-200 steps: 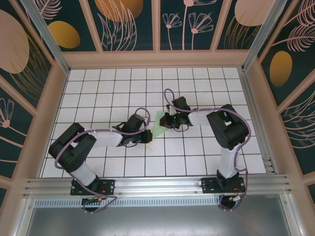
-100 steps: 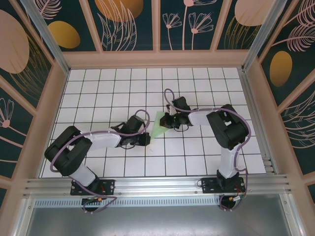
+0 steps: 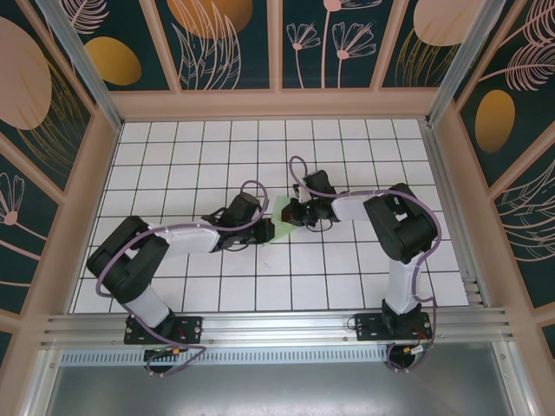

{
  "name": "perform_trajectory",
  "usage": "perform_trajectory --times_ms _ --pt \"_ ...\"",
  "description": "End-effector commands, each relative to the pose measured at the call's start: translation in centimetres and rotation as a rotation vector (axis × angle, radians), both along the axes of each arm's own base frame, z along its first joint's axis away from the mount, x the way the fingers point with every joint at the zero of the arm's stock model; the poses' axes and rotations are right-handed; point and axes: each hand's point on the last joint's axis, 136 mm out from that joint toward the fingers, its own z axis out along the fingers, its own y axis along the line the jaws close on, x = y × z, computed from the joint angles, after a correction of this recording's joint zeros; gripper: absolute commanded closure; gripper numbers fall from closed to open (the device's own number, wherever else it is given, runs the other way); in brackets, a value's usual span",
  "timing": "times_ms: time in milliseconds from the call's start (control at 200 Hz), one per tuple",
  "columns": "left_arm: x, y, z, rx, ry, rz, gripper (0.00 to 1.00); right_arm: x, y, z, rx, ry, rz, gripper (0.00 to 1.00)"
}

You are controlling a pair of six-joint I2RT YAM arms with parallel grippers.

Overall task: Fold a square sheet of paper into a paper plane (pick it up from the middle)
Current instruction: Fourth fold the wing at the center of the table.

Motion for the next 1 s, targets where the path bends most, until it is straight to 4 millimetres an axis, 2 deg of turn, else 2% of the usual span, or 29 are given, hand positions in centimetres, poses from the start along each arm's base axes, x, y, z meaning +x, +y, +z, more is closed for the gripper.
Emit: perform_trajectory --times_ms 0,100,195,210,410,615,756,996 --pt "0.7 0.0 -0.6 0.01 0.004 0.049 0.93 -2.6 -3.6 -6.8 -0.21 0.143 -0.053 0.95" --pt "0.6 -0.2 -0.9 -0.014 0.012 0.047 0.93 -2.6 -3.6 -6.7 -0.206 0.143 -0.049 0.95" --pt "1.1 -1.1 0.2 -0.064 -0.005 0.042 0.93 -2.6 -3.6 -6.7 -0.207 0.142 -0.048 0.95" --pt "1.1 -1.1 -0.6 -0.053 0.009 0.042 0.93 -2.7 -3.6 -6.7 -0.208 0.143 -0.049 0.95" --pt "2.6 -1.9 -0.7 -0.049 -0.001 0.054 0.92 -2.8 -3.7 -6.8 -0.211 0.146 -0.05 0.95" --pt "2.6 -2.0 -2.3 -0.023 0.034 0.054 0.92 -2.9 -3.7 -6.9 -0.21 0.148 -0.05 0.95" --pt "1.6 -1.2 -3.4 0.017 0.066 0.037 0.92 -2.9 -3.8 -6.9 -0.213 0.148 -0.049 0.95" --pt "-2.5 2.0 -5.5 0.096 0.141 0.002 0.92 -2.3 -5.0 -7.0 -0.214 0.155 -0.08 0.95"
